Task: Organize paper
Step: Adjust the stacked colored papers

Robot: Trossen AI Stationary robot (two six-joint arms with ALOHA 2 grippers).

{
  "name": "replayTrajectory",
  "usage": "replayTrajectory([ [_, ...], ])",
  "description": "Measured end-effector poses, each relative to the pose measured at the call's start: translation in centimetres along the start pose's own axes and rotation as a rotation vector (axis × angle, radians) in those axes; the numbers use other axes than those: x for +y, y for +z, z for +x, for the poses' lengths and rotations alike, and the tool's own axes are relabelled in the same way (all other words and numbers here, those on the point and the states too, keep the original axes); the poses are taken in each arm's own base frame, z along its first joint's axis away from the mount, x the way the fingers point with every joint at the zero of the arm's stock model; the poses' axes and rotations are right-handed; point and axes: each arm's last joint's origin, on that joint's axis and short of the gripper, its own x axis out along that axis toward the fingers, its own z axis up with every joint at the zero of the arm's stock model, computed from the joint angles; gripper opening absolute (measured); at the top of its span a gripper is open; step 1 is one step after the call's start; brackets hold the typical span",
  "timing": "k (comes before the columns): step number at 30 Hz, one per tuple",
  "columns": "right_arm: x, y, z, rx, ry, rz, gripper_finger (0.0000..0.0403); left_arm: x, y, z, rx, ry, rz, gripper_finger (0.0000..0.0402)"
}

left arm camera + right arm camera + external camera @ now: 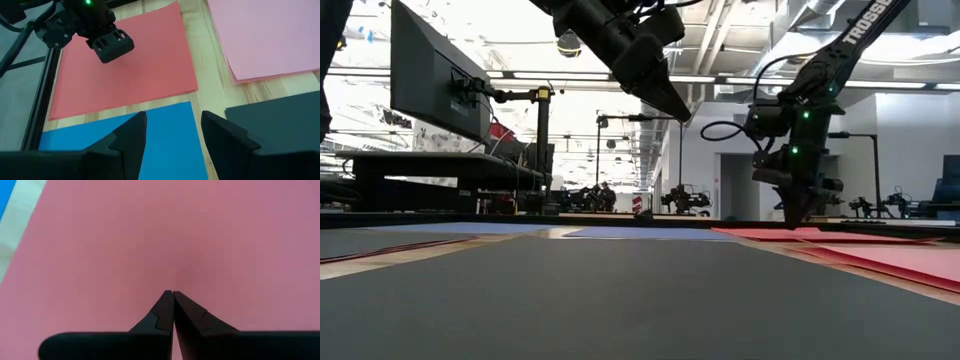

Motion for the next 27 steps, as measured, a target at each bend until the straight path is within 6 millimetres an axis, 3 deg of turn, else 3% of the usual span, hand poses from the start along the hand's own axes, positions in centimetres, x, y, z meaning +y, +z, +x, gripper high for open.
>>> replayTrajectory([
  [4, 0.7, -0.1, -0.8, 0.005, 0.006, -0.028, 0.0, 0.0, 0.0, 0.0, 0.002, -0.001, 0.0, 0.0173],
  [8, 2.0, -1.1, -3.4, -0.046, 0.04, -0.159, 0.0, -0.1, -0.4, 0.0, 0.041, -0.014, 0.024, 0.0173],
  [15, 4.4, -6.9, -8.8, -0.207, 0.157, -0.355, 0.0, 0.6, -0.6, -0.8, 0.054, 0.004, 0.01, 0.0173],
  [21, 5.7, -12.0, -8.2, -0.264, 0.312, -0.38, 0.0, 1.2, -1.1, -0.4, 0.001, -0.021, -0.016, 0.0173],
  [27, 7.7, -14.0, -6.5, -0.239, 0.358, -0.448, 0.0, 1.9, -1.6, -1.0, -0.08, 0.026, -0.045, 0.0173],
])
